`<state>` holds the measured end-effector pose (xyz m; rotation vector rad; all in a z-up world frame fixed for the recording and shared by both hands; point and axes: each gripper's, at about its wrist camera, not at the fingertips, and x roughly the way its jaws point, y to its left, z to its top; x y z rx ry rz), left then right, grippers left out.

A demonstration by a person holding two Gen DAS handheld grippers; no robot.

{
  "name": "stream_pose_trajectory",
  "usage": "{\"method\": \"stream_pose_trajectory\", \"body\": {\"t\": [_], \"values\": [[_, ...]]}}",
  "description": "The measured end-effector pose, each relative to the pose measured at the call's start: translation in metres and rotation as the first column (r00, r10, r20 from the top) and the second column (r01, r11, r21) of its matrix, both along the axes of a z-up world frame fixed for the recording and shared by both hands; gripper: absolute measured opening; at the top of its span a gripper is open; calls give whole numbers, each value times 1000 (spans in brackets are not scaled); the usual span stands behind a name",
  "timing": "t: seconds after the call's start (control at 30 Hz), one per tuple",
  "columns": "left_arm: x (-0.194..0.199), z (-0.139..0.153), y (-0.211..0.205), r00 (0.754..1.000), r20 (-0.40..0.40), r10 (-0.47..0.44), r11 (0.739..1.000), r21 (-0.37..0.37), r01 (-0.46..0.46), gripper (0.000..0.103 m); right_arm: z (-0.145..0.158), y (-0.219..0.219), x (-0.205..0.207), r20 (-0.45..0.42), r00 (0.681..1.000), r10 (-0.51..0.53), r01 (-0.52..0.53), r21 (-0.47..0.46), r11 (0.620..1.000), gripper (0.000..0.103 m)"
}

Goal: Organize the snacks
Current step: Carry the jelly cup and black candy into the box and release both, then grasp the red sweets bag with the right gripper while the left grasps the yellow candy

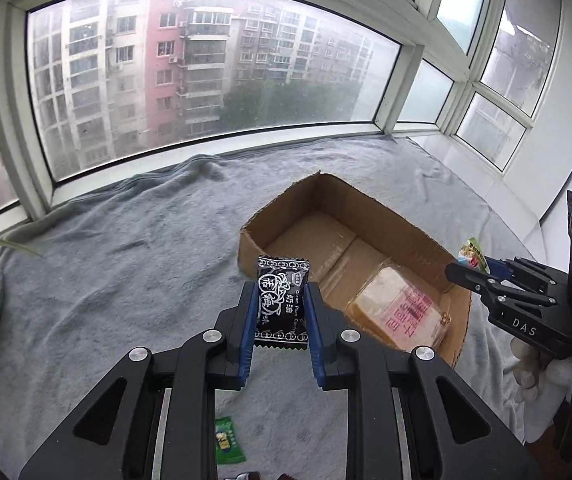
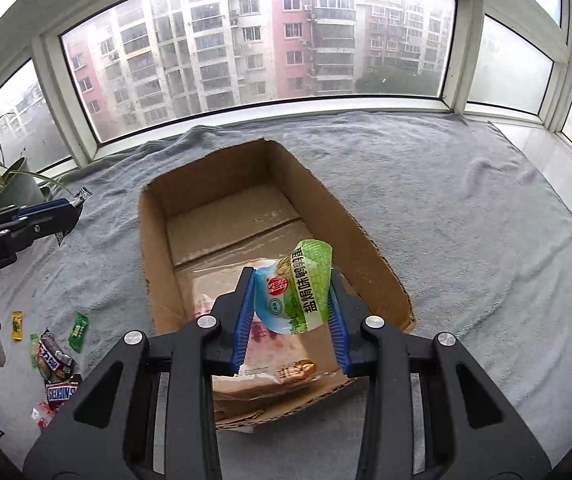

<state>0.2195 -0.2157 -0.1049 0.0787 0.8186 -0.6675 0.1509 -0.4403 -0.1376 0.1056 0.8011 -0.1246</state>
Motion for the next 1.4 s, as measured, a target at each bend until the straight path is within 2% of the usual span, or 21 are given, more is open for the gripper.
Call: {"method": "stream_pose_trajectory", "body": {"t": [0.17, 0.43, 0.53, 0.6, 0.67, 0.7, 1.1, 1.3, 1.4], "values": [[10, -7, -30, 1000, -9, -30, 999, 21, 30, 21, -11, -19, 3, -26, 999, -27, 27, -2, 1000, 36], [15, -18, -57, 998, -41, -56, 998, 33, 57, 21, -15, -22, 6, -35, 999, -29, 29, -7, 1000, 43], [17, -18, -61, 997, -48, -55, 998, 8, 56, 22, -14, -18, 6, -33, 999, -30, 29, -24, 999, 53], [19, -18, -64, 997, -61, -54, 999, 5, 55, 27, -12, -16, 5, -20, 999, -37, 37, -37, 999, 69], [19, -18, -65, 996, -70, -53, 999, 9, 53, 51, -8, -15, 2, -5, 999, -43, 42, -47, 998, 77], [19, -17, -64, 997, -60, -47, 999, 7, 47, 52, -7, -15, 2, -1, 999, -44, 44, -55, 998, 79], [17, 3, -39, 999, -30, -19, 1000, -4, 19, 52, 10, 2, -8, 20, 1000, -17, 18, -77, 997, 80], [11, 21, -5, 1000, 7, 13, 1000, -1, -13, 52, 25, 26, -25, 35, 998, 60, -57, -65, 996, 80], [7, 31, 22, 999, 20, 50, 999, -8, -50, 52, 27, 41, -34, 22, 991, 130, -129, -15, 991, 80]]}}
